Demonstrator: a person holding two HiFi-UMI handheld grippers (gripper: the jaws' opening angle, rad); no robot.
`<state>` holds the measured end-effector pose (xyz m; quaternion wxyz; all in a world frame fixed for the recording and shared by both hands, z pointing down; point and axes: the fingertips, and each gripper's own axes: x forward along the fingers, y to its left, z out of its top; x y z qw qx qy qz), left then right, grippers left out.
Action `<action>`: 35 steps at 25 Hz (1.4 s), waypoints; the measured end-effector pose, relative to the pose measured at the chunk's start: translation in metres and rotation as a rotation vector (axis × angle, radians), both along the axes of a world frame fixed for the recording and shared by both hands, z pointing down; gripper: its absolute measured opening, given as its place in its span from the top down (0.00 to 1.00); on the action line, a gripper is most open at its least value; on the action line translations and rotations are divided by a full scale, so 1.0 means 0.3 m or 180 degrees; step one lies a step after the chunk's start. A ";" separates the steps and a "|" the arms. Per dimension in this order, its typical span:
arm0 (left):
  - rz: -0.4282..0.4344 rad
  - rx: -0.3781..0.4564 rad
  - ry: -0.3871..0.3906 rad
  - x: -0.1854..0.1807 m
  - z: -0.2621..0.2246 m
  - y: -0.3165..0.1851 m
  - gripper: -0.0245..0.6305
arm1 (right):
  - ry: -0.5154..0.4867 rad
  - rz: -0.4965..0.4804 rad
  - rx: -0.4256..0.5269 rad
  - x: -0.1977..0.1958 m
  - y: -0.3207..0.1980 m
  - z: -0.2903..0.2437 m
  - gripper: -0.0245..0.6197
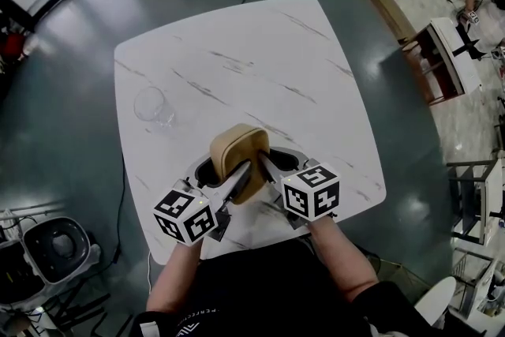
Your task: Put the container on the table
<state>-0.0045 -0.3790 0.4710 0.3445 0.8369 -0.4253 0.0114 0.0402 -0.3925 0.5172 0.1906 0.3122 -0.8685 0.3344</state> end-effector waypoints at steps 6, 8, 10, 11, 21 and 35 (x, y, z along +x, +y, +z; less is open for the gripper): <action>-0.0209 -0.0097 -0.0486 -0.053 0.062 -0.004 0.55 | 0.0061 0.0082 -0.0085 0.013 -0.002 -0.001 0.92; -0.0282 -0.0107 -0.0624 -0.068 0.075 -0.001 0.54 | 0.0144 0.0101 -0.0075 0.016 -0.007 0.000 0.92; -0.0378 -0.0122 -0.0662 -0.086 0.077 -0.003 0.52 | 0.0237 0.0128 -0.0061 0.017 -0.014 -0.001 0.92; -0.0423 -0.0121 -0.0678 -0.095 0.076 -0.004 0.52 | 0.0289 0.0154 -0.0056 0.020 -0.019 -0.001 0.92; -0.0573 -0.0184 -0.0756 -0.143 0.086 0.014 0.63 | 0.0698 0.0295 0.0059 0.045 -0.061 0.032 0.91; -0.0502 -0.0253 -0.0806 -0.126 0.109 0.048 0.67 | 0.0465 0.0375 0.0206 0.060 -0.035 -0.004 0.86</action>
